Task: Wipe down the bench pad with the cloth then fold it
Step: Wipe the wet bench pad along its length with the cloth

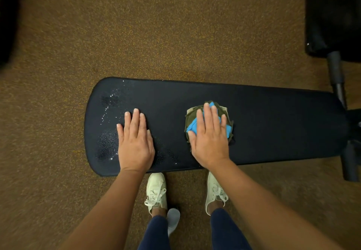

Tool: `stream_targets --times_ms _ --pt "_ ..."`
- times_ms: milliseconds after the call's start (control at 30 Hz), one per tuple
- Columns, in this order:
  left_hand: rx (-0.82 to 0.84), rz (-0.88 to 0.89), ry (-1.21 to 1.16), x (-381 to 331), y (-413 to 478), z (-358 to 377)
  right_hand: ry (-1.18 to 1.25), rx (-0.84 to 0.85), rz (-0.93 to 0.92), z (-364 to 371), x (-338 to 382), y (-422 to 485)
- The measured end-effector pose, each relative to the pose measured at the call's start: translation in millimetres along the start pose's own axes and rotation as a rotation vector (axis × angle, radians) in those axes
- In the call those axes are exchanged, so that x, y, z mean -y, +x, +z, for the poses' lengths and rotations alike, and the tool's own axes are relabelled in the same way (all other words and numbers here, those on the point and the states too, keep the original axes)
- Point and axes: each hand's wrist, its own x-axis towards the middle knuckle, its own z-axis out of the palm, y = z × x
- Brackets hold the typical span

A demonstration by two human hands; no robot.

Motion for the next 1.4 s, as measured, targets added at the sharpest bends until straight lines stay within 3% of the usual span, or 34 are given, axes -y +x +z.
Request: stream_targets --times_ms 100,300,367,533,600,700,767,833,1000,1067,1200,1400 --pt "0.007 0.002 0.007 0 0 0 -0.018 -0.005 -0.115 -5 -15 21" --pt "0.008 0.008 -0.001 2 -1 -1 0.033 -0.064 0.237 1 -7 -13" --pt "0.009 0.012 0.002 2 0 0 0.021 -0.032 0.185 5 5 -26" --pt "0.0 0.014 0.002 1 0 0 -0.005 -0.001 -0.149 2 -1 -6" --pt "-0.005 0.02 -0.009 2 0 1 0.018 -0.008 -0.047 2 -8 -10" --pt "-0.002 0.017 -0.016 2 -1 0 0.068 -0.032 0.274 5 -1 -38" --pt "0.002 0.016 -0.016 2 -1 0 0.059 -0.017 0.343 10 17 -53" --pt "0.005 0.021 -0.013 2 0 1 0.042 -0.001 0.278 12 37 -55" --pt "0.013 0.033 -0.005 3 -1 1 0.007 0.035 -0.194 13 32 -40" --pt "0.024 0.033 -0.01 4 -1 1 0.017 0.023 -0.122 11 19 -40" --pt "0.032 0.044 -0.016 5 -1 1 0.046 -0.009 0.226 9 41 -39" --pt "0.016 0.035 -0.021 5 0 3 -0.001 0.04 -0.124 12 55 -34"
